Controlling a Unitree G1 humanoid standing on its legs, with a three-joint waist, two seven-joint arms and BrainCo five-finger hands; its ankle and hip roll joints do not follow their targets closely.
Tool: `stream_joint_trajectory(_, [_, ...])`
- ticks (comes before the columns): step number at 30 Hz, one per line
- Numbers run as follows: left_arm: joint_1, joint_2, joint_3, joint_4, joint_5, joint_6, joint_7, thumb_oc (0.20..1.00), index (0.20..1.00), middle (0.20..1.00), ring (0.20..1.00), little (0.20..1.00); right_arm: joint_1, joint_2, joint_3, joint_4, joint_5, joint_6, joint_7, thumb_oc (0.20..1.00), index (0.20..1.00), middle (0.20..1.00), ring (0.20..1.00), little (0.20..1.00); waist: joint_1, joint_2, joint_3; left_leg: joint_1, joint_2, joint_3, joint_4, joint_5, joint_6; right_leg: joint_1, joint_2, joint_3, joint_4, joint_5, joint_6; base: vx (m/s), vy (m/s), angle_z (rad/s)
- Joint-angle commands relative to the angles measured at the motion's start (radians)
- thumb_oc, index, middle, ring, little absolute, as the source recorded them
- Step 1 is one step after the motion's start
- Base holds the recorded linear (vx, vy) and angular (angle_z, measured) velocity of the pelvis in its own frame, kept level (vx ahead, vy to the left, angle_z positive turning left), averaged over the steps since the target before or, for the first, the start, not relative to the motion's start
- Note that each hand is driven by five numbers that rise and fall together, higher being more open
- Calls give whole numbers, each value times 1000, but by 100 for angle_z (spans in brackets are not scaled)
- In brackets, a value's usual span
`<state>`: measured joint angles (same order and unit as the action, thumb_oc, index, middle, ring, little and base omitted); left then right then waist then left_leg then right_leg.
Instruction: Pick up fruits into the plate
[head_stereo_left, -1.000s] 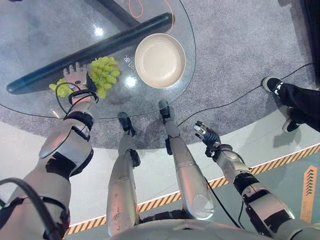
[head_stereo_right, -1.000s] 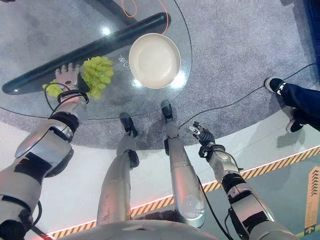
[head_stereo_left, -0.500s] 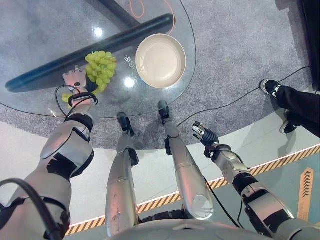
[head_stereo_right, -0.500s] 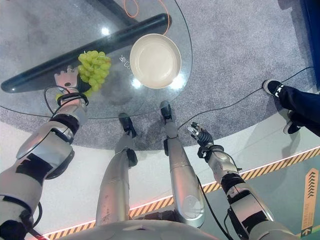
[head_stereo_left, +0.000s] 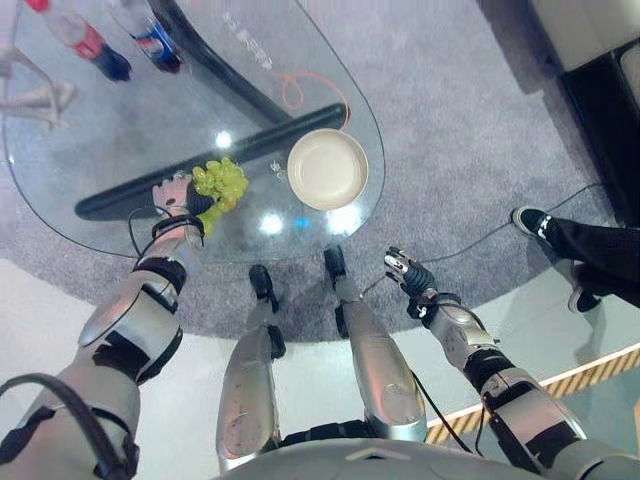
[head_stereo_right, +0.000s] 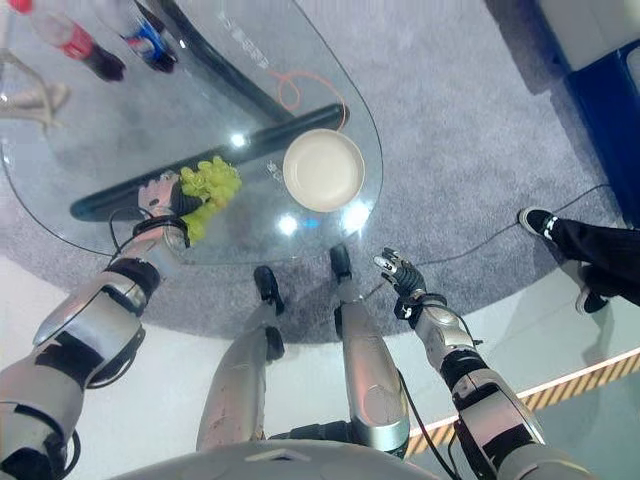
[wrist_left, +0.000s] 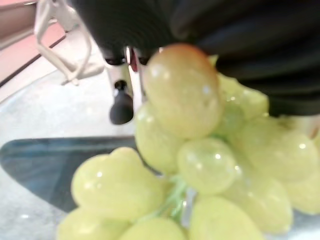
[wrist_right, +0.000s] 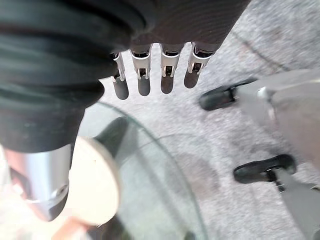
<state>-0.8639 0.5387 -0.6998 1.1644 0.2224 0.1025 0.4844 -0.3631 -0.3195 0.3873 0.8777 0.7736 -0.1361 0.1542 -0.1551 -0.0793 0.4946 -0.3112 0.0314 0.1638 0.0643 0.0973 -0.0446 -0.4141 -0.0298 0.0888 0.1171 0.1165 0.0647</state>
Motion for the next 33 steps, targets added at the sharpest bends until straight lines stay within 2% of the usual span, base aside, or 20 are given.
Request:
stream_joint_trajectory(1, [45, 54, 115, -106, -35, -40, -6, 200, 200, 200, 200, 200, 85, -29, -61, -96, -28, -27, -14, 1000, 1000, 1000, 1000, 1000, 19, 83, -4, 39, -26, -142, 48, -135, 5, 4, 35, -60, 147, -171, -10, 83, 53, 11])
stream_joint_trajectory(6, [160, 88, 182, -279, -32, -64, -32, 200, 200, 200, 200, 200, 150, -32, -96, -158, -37, -32, -31, 1000, 1000, 1000, 1000, 1000, 39, 100, -49, 94, -35, -147, 32, -146, 8, 75, 11, -75, 114, -175, -4, 45, 28, 15])
stream_joint_trajectory(12, [296, 108, 245, -471, -51, -89, -119, 200, 200, 200, 200, 200, 209, -24, -130, -237, -49, -26, -31, 1000, 1000, 1000, 1000, 1000, 56, 103, -108, 173, -40, -140, 8, -158, 12, 179, -10, -86, 52, -169, 6, 62, 14, 12])
stream_joint_trajectory(14, [349, 121, 266, -546, -55, -109, -174, 200, 200, 200, 200, 200, 237, -24, -147, -293, -34, -34, -2, 1000, 1000, 1000, 1000, 1000, 60, 101, -133, 207, -42, -135, -8, -163, 13, 222, -18, -88, 20, -163, 12, 78, -2, 9])
stream_joint_trajectory(17, [414, 156, 278, -658, -13, -99, -246, 200, 200, 200, 200, 200, 272, -29, -179, -389, -25, -26, 63, 1000, 1000, 1000, 1000, 1000, 64, 97, -170, 252, -43, -132, -28, -167, 14, 277, -28, -93, -20, -152, 23, 87, -16, 8])
stream_joint_trajectory(18, [447, 183, 285, -712, 21, -95, -300, 200, 200, 200, 200, 200, 287, -41, -199, -443, -36, -5, 108, 1000, 1000, 1000, 1000, 1000, 68, 95, -200, 279, -44, -131, -37, -170, 15, 309, -34, -98, -39, -147, 29, 96, -21, 9])
stream_joint_trajectory(19, [452, 186, 287, -717, 35, -101, -305, 200, 200, 200, 200, 200, 289, -44, -202, -448, -45, -11, 122, 1000, 1000, 1000, 1000, 1000, 69, 94, -203, 283, -44, -131, -39, -171, 15, 314, -34, -98, -42, -146, 30, 143, -38, 8])
stream_joint_trajectory(21, [475, 247, 297, -803, 101, -110, -388, 200, 200, 200, 200, 200, 295, -89, -235, -515, -78, 6, 179, 1000, 1000, 1000, 1000, 1000, 81, 92, -243, 316, -44, -129, -48, -176, 17, 356, -43, -113, -64, -143, 37, 125, -49, 9])
stream_joint_trajectory(24, [498, 348, 325, -911, 177, -162, -483, 200, 200, 200, 200, 200, 297, -171, -279, -622, -124, 42, 241, 1000, 1000, 1000, 1000, 1000, 96, 86, -293, 363, -45, -132, -62, -185, 19, 414, -51, -133, -92, -141, 46, 111, -62, 10])
stream_joint_trajectory(28, [472, 456, 334, -1001, 225, -236, -552, 200, 200, 200, 200, 200, 260, -293, -302, -688, -141, 88, 305, 1000, 1000, 1000, 1000, 1000, 115, 76, -336, 412, -48, -134, -84, -192, 19, 477, -59, -160, -133, -135, 53, 60, -55, 12])
stream_joint_trajectory(33, [373, 539, 292, -1072, 273, -317, -598, 200, 200, 200, 200, 200, 200, -392, -294, -745, -76, 181, 378, 1000, 1000, 1000, 1000, 1000, 134, 68, -378, 451, -49, -138, -110, -195, 16, 524, -64, -190, -167, -130, 60, 28, -46, 19])
